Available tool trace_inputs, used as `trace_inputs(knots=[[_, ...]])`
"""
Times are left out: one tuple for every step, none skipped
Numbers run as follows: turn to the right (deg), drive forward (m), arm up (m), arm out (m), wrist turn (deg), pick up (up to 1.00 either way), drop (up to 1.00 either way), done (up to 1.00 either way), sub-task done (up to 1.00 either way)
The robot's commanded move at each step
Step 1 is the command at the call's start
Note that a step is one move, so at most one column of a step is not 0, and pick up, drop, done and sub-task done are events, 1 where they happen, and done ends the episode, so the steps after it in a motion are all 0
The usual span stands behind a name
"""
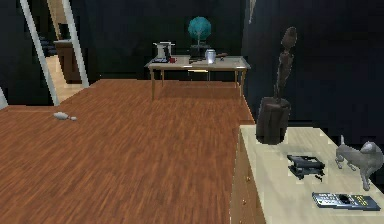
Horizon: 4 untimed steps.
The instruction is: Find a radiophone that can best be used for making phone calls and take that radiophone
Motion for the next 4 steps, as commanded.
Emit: trace_inputs(knots=[[0.0, 0.00, 0.50, 0.00, 0.0, 0.00, 0.00, 0.00, 0.00], [0.0, 0.00, 0.38, 0.00, 0.0, 0.00, 0.00, 0.00, 0.00], [0.0, 0.00, 0.00, 0.10, 0.0, 0.00, 0.00, 0.00, 0.00], [0.0, 0.00, 0.00, 0.00, 45.0, 0.00, 0.00, 0.00, 0.00]])
